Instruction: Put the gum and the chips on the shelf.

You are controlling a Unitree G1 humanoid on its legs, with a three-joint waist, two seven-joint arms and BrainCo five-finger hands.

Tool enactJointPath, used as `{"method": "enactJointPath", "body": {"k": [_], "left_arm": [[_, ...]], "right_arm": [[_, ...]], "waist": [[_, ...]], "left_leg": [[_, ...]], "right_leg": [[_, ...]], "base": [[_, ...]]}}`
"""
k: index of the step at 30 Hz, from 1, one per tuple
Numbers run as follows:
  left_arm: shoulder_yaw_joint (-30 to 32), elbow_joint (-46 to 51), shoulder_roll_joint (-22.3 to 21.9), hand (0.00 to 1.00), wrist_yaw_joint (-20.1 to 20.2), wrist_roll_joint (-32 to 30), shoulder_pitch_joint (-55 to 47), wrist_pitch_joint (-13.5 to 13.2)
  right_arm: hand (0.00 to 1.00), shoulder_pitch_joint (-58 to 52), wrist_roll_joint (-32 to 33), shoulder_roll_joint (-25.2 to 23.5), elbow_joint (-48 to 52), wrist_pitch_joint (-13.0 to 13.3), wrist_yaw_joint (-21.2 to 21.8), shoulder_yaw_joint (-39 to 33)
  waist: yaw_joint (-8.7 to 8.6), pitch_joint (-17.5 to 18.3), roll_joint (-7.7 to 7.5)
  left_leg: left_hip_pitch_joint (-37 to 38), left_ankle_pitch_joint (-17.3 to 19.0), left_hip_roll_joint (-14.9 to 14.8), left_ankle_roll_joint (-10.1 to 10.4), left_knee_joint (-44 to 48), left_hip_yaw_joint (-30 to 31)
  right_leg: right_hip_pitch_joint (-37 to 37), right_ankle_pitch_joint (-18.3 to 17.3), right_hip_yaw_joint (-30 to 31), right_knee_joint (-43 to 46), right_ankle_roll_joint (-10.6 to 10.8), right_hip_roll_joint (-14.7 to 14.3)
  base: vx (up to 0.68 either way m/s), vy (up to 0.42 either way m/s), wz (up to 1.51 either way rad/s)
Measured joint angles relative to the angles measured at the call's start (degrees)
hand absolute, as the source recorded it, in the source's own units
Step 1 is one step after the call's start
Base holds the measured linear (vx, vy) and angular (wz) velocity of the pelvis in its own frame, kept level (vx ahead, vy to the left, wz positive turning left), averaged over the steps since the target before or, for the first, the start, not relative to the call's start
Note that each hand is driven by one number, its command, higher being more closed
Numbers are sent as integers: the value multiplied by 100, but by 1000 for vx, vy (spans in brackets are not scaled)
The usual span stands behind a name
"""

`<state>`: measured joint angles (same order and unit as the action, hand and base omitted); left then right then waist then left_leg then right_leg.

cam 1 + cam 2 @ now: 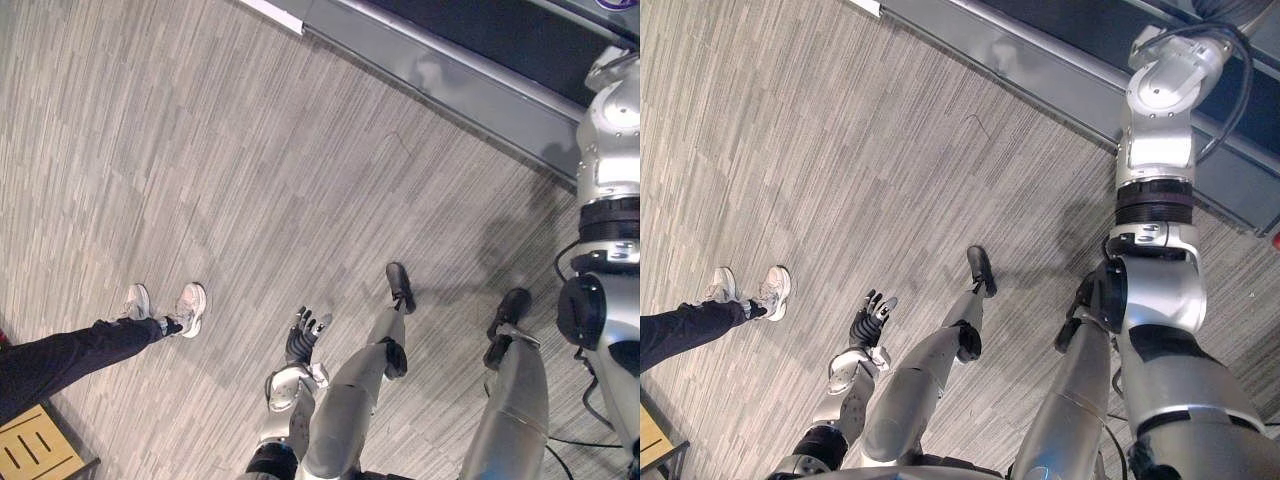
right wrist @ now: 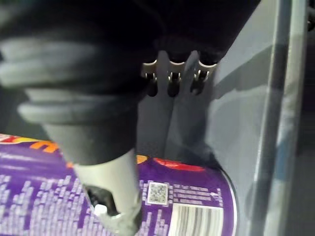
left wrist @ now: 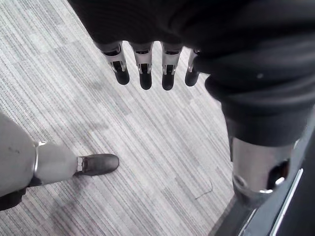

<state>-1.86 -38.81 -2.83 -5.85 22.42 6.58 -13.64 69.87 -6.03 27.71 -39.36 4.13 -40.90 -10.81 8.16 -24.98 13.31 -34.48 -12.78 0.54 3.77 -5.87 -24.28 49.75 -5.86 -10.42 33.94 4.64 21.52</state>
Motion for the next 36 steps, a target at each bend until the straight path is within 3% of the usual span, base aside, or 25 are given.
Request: {"method": "enactJointPath", "body": {"k": [12, 15, 16, 17, 21, 23, 25, 27, 31, 34, 36], "left_arm": [[9, -26, 0, 0, 4, -3, -21, 16], [85, -41, 1, 0, 8, -6, -38, 51], [294, -392, 38, 0, -2, -100, -89, 151], [294, -496, 70, 0, -5, -117, -90, 181], [422, -702, 97, 0, -24, -131, -50, 249], [838, -787, 144, 0, -134, -554, -346, 328], [975, -986, 311, 0, -181, -904, -550, 338], [976, -1302, 492, 0, -152, -1435, -534, 418], [1062, -1791, 503, 0, 82, -1964, -590, 520], [1271, -1982, 518, 0, 154, -2372, -751, 537], [1365, -2068, 529, 0, 161, -2403, -812, 539]], "right_arm": [[0, -1010, 36, -790, -93, 202, 29, 277], [0, -1562, 36, -1228, 29, 216, 65, 296], [0, -2673, -8, -1983, 760, 287, 277, 593], [0, -2860, -28, -2094, 826, 387, 293, 678], [0, -3460, -29, -2223, 1205, 405, 416, 897], [0, -4889, -95, -2511, 2164, 484, 947, 1891], [0, -5613, -41, -2580, 2551, 684, 1488, 2524], [0, -6498, 691, -2408, 3244, 1046, 2540, 3137], [0, -7534, 1725, -2095, 3011, 1127, 3947, 3338], [0, -8020, 1855, -2033, 2295, 1075, 4563, 3317], [0, -8123, 1840, -2029, 1951, 1063, 4758, 3276]], "waist": [[-24, -1, -18], [-47, 6, -168], [-308, 9, -477], [-353, 9, -545], [-457, 13, -623], [-664, 60, -863], [-863, 371, -1101], [-978, 696, -1331], [-974, 1010, -1410], [-959, 1371, -1420], [-960, 1449, -1433]], "left_leg": [[536, 21, -237, -16, 13, -82], [806, 49, -357, -26, 39, -150], [1420, 130, -522, -12, 42, -164], [1546, 156, -544, -1, 42, -164], [1661, 219, -674, -32, 126, -150], [2228, 526, -827, 3, 432, -191], [2376, 762, -917, 52, 634, -240], [2429, 837, -965, 48, 699, -294], [2912, 639, -859, 20, 85, -321], [3019, 632, -820, 26, 30, -162], [3136, 645, -813, 43, 28, -141]], "right_leg": [[-687, 22, -21, -398, 18, -318], [-981, 29, -27, -530, 7, -459], [-1714, 33, -73, -822, -1, -671], [-1846, 36, -42, -883, -5, -727], [-2072, 77, -23, -1158, -15, -901], [-2894, 112, -4, -1509, -6, -1059], [-3121, 106, 68, -1658, -13, -1145], [-3253, 127, 114, -1869, -6, -1237], [-3681, 231, 82, -2281, 39, -1347], [-3892, 288, 62, -2511, 77, -1359], [-4032, 313, 87, -2608, 81, -1366]], "base": [[4, -20, -11], [102, -100, -28], [183, -162, -36], [188, -174, -39], [57, -72, -13], [122, -86, -28], [127, -43, -33], [145, -23, -25], [119, -1, -4], [155, 14, 2], [113, 1, -8]]}}
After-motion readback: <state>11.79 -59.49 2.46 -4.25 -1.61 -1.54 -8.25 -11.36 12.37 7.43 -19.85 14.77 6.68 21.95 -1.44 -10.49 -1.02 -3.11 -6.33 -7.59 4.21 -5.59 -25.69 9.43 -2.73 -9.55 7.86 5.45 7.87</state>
